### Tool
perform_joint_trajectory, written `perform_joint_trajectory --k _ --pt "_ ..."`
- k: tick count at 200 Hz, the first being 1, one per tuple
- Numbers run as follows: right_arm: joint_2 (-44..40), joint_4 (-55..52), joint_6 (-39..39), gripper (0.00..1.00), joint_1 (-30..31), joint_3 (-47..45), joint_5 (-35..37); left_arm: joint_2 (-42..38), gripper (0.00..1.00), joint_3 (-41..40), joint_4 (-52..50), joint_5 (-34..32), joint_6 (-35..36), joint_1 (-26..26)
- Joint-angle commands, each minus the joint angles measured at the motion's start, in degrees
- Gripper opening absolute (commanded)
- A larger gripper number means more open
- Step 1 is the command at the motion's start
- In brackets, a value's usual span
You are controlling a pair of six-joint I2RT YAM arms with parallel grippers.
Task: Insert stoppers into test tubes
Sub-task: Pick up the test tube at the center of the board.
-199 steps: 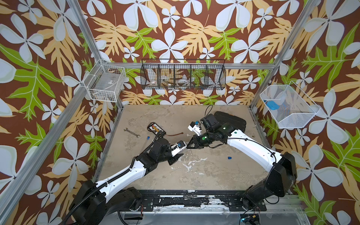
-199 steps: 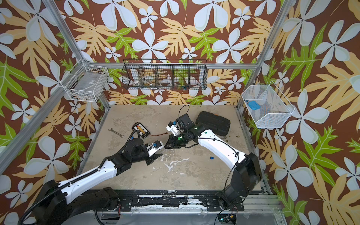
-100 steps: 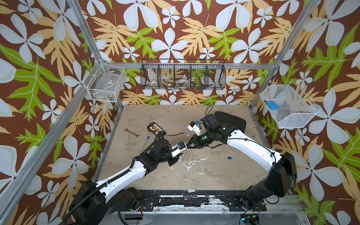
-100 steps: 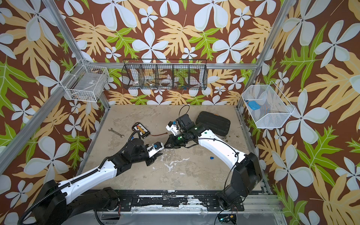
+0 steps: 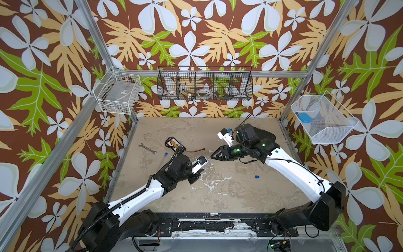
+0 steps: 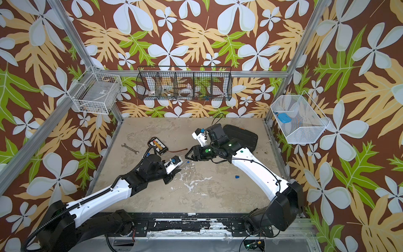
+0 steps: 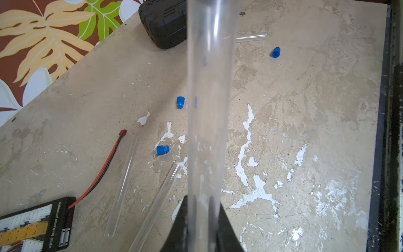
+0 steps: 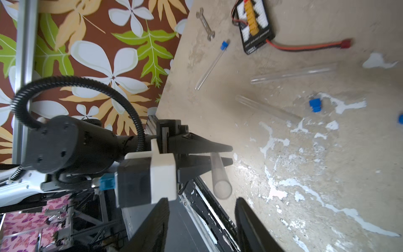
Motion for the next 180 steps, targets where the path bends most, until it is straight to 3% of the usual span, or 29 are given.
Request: perform_joint_trajectory --k 1,30,53,89,132,154,168,180 --pt "-3.5 2.8 -2.5 0.50 -2.6 -2.6 4.6 0.1 0.00 -0.3 0.9 0.6 -1.8 0.1" --pt "-9.3 0.3 -8.0 0.48 -6.5 -7.7 18.5 -0.2 0.00 -0.9 1.8 0.2 -3.5 0.0" --pt "-12.9 -2.0 -7.5 0.47 -11.0 -13.2 27.1 0.0 0.00 -1.0 2.6 -1.4 -4.6 0.1" --pt "-14.6 -6.0 -3.8 0.46 -14.2 -19.4 34.5 0.8 0.00 -0.5 3.0 -0.4 -5.2 0.1" --pt "-14.8 -5.6 -3.2 0.47 -16.4 -25.0 37.7 1.4 0.00 -0.1 2.9 0.7 -5.1 0.1" --pt "-14.8 -7.0 2.5 0.47 -19.4 -26.1 41.2 1.3 0.00 -0.1 2.8 0.3 -4.5 0.1" --pt "-14.5 -11.4 14.1 0.49 -21.1 -25.2 47.1 1.2 0.00 -0.1 2.9 0.1 -4.2 0.1" --pt "-14.2 -12.7 22.2 0.50 -22.2 -25.1 46.6 1.3 0.00 -0.1 3.1 0.1 -4.2 0.1"
